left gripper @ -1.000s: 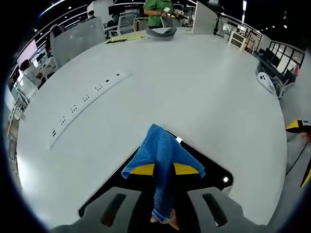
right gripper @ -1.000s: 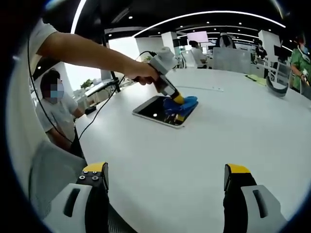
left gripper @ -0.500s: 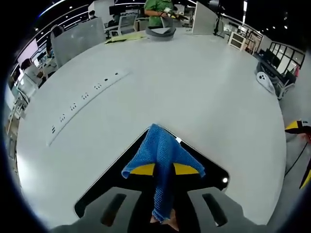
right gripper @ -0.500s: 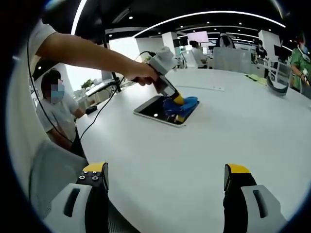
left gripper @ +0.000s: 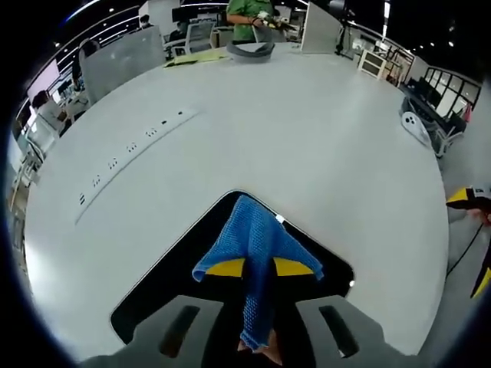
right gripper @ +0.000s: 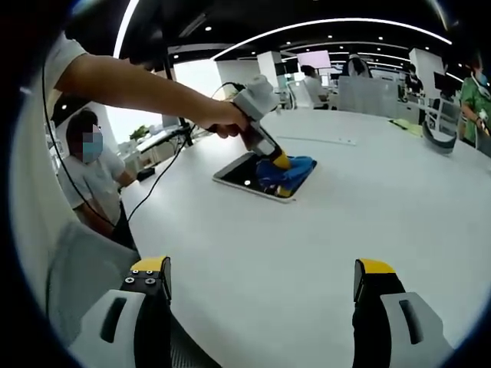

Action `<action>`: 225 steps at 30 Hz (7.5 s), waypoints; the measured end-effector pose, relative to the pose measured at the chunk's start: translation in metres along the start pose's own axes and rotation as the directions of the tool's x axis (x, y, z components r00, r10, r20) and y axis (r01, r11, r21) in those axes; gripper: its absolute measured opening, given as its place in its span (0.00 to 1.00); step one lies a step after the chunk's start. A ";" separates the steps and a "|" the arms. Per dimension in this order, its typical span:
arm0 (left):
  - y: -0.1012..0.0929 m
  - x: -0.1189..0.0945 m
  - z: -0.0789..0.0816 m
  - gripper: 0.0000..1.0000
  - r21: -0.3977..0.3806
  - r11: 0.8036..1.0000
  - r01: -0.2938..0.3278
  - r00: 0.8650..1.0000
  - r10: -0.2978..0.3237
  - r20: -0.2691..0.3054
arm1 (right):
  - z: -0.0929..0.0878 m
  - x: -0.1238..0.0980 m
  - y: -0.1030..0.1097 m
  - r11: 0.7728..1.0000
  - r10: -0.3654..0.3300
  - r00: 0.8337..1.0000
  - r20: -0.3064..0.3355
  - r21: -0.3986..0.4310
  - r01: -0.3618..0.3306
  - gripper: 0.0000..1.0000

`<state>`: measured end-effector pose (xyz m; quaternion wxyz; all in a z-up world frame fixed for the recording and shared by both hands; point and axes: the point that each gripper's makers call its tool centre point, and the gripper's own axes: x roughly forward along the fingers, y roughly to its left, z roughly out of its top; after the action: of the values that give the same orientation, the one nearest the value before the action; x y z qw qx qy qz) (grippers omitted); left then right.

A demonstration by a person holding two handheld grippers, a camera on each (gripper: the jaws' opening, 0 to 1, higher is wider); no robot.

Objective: Wipe the mirror surface with the cleaning cloth until all visible marks leave the cleaned area.

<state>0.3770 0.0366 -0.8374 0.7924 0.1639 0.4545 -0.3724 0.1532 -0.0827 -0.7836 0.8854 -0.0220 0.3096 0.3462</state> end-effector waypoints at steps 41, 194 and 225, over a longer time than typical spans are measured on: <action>-0.021 -0.008 -0.016 0.10 0.001 1.000 0.026 0.999 -0.026 -0.025 | 0.005 0.003 0.006 1.000 0.023 1.000 0.007 -0.011 -0.023 0.99; -0.051 -0.008 -0.023 0.07 -0.070 0.995 0.073 0.996 -0.075 -0.037 | 0.003 -0.002 0.007 1.000 0.016 1.000 0.004 -0.017 -0.016 0.99; -0.042 -0.005 -0.015 0.07 -0.084 0.995 0.061 0.997 -0.065 -0.041 | 0.004 0.000 0.002 1.000 0.012 1.000 0.005 -0.009 -0.012 0.99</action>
<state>0.3352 0.0196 -0.8384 0.7762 0.1244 0.4917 -0.3745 0.1536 -0.0804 -0.7800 0.8840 -0.0232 0.3058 0.3529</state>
